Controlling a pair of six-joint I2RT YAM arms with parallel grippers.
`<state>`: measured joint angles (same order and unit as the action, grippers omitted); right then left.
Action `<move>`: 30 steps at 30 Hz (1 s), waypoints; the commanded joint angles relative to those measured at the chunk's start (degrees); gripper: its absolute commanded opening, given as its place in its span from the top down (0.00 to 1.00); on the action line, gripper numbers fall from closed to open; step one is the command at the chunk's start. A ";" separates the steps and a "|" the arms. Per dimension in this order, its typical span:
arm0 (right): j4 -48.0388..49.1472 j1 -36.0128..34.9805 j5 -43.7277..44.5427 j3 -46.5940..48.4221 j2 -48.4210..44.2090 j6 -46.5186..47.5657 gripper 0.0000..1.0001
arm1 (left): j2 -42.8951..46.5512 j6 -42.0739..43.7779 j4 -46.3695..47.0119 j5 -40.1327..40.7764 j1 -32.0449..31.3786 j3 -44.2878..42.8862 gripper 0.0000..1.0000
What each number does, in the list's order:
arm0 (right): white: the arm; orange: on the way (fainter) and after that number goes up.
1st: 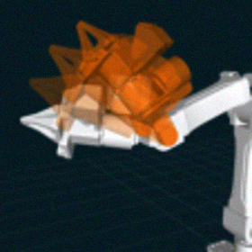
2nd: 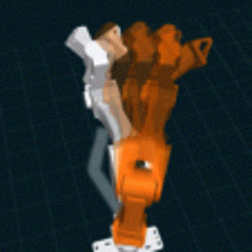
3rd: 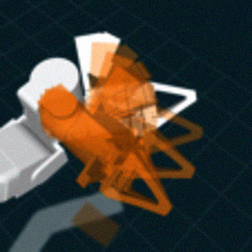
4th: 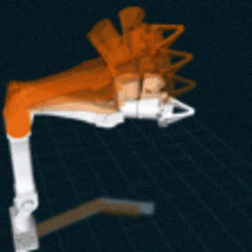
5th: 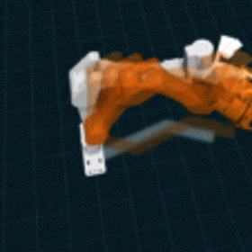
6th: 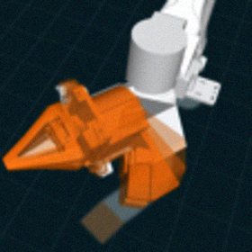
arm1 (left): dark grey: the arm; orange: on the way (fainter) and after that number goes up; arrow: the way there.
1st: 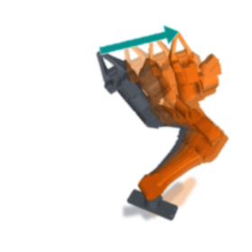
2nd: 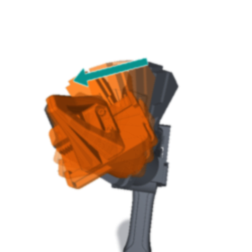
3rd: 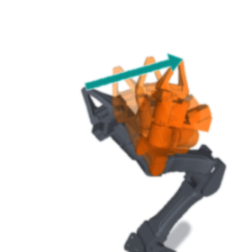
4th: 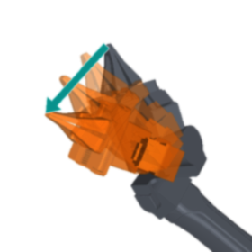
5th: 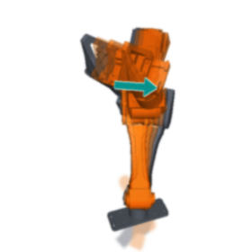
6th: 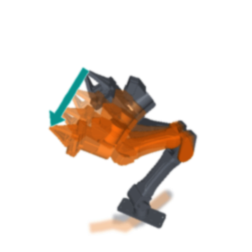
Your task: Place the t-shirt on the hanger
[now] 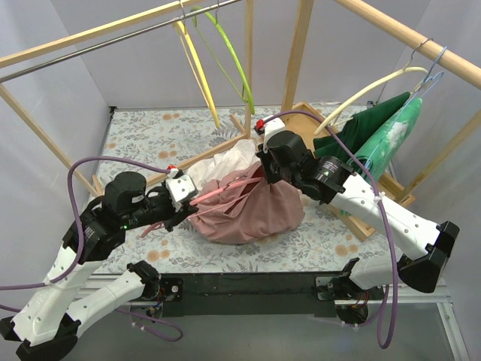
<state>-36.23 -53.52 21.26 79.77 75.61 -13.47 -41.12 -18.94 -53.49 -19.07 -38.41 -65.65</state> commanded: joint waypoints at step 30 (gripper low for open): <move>4.49 -13.72 -5.78 15.07 3.32 1.61 0.99 | 14.93 -22.18 30.81 5.80 -0.26 20.55 1.00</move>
<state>-37.98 -66.13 23.24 97.19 80.71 -12.03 -28.01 -38.09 -29.56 -13.58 -38.48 -47.37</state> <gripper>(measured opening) 0.028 0.132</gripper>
